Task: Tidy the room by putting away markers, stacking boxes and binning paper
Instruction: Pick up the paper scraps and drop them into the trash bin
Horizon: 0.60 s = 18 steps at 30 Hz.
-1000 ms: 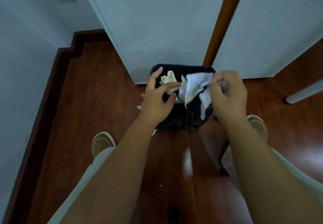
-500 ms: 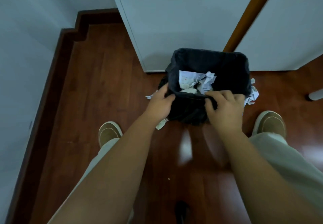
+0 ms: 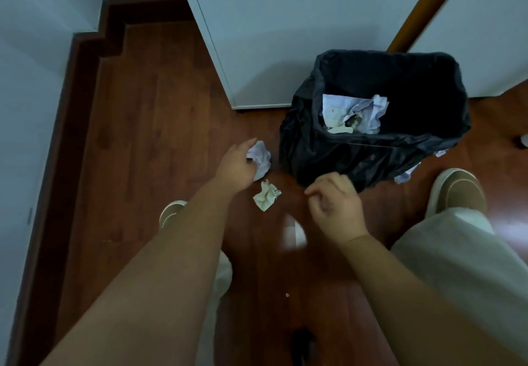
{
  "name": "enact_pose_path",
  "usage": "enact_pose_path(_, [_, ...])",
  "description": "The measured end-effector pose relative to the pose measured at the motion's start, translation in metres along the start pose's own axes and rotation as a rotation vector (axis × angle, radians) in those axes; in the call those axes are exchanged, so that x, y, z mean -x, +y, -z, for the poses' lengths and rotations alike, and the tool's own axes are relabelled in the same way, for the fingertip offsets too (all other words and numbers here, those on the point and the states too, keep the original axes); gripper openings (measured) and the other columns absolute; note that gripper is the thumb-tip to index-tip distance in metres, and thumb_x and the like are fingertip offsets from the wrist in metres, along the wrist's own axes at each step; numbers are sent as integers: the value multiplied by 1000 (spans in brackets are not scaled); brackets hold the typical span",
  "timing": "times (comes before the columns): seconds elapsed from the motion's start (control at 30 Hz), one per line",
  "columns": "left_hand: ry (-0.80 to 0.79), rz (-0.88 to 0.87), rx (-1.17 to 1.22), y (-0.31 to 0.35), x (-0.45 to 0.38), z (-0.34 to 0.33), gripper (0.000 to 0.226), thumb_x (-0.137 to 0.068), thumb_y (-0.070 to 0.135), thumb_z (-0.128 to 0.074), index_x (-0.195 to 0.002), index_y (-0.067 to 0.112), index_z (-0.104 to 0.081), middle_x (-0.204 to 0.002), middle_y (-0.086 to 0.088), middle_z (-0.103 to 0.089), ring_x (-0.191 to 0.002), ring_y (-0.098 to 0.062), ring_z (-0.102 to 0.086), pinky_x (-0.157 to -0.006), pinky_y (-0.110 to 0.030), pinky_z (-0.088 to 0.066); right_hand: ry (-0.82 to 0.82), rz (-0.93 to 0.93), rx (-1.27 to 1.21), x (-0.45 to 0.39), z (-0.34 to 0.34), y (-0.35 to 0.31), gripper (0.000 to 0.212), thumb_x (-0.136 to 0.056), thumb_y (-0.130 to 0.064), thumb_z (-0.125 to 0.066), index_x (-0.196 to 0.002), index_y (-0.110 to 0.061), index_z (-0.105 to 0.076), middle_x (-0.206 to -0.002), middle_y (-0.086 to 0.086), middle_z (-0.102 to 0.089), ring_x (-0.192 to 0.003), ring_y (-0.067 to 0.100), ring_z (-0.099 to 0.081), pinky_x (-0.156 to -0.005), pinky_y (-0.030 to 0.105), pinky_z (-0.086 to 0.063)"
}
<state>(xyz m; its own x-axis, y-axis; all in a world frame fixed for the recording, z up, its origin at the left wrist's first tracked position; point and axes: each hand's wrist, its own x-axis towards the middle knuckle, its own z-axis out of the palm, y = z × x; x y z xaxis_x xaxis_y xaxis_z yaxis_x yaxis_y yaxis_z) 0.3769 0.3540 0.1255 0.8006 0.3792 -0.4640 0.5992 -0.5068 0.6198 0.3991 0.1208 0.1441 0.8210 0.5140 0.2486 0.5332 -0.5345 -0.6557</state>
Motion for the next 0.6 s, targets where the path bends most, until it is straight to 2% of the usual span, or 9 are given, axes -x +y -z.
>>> enact_pose_path(0.07, [-19, -24, -97, -18, -7, 2, 52, -93, 6, -53, -144, 15, -46, -134, -10, -58, -125, -24, -50, -102, -18, -28, -127, -85, 6, 4, -27, 0, 20, -79, -13, -55, -82, -12, -75, -91, 5, -64, -84, 26, -60, -71, 31, -50])
enact_pose_path(0.13, [-24, -48, -103, -30, -14, 1, 45, -93, 7, -54, -138, 15, -53, -125, -8, -63, -115, -18, -53, -91, -7, -22, -348, -259, 13, 3, -53, 2, 22, -84, -13, -61, -98, -20, -76, -116, 4, -59, -105, 26, -56, -83, 32, -51])
enact_pose_path(0.27, [-105, 39, 15, -50, -35, -15, 44, -93, 0, -51, -134, 15, -57, -107, -6, -60, -85, -13, -59, -70, -3, -36, -747, -417, 40, 1, -92, 8, 48, -87, -24, -62, -129, -45, -56, -157, -2, -15, -134, 23, -38, -103, 34, -44])
enact_pose_path(0.33, [-170, 30, -21, -52, -46, -27, 46, -95, 10, -51, -140, 17, -51, -118, -11, -60, -112, -24, -57, -93, -7, -33, -892, -372, 128, -1, -105, 10, 62, -87, -30, -61, -140, -52, -38, -161, -1, 0, -140, 26, -29, -107, 41, -40])
enact_pose_path(0.37, [-192, 30, -87, -51, -50, -30, 50, -94, 24, -51, -143, 24, -47, -129, -7, -57, -126, -25, -49, -109, -17, -24, -949, -336, 205, -2, -113, 11, 67, -87, -31, -61, -142, -54, -30, -162, 0, 5, -142, 28, -23, -110, 44, -36])
enact_pose_path(0.43, [-230, 14, -192, -51, -60, -36, 51, -93, 34, -48, -143, 33, -44, -140, -3, -53, -140, -22, -38, -121, -30, -8, -998, -265, 354, -4, -128, 15, 72, -86, -30, -60, -144, -53, -24, -161, 0, 11, -144, 31, -14, -113, 49, -26])
enact_pose_path(0.47, [-247, 25, -180, -53, -66, -40, 47, -92, 32, -50, -140, 34, -48, -141, -2, -53, -141, -22, -36, -121, -36, -12, -1004, -255, 392, -4, -135, 17, 73, -86, -30, -59, -146, -50, -24, -161, 0, 11, -144, 32, -12, -114, 50, -22])
enact_pose_path(0.53, [-232, 57, -64, -55, -73, -41, 35, -85, 34, -54, -119, 35, -61, -131, -6, -57, -130, -31, -47, -106, -45, -39, -1004, -300, 377, -6, -144, 20, 79, -85, -31, -60, -152, -36, -18, -162, 0, 6, -146, 30, -10, -115, 48, -17])
enact_pose_path(0.6, [-186, 73, 4, -55, -74, -40, 7, -82, 25, -59, -89, 26, -57, -95, -2, -59, -101, -35, -60, -74, -35, -46, -989, -356, 323, -7, -147, 20, 85, -86, -33, -60, -155, -25, -11, -162, 0, -3, -147, 27, -9, -117, 45, -15])
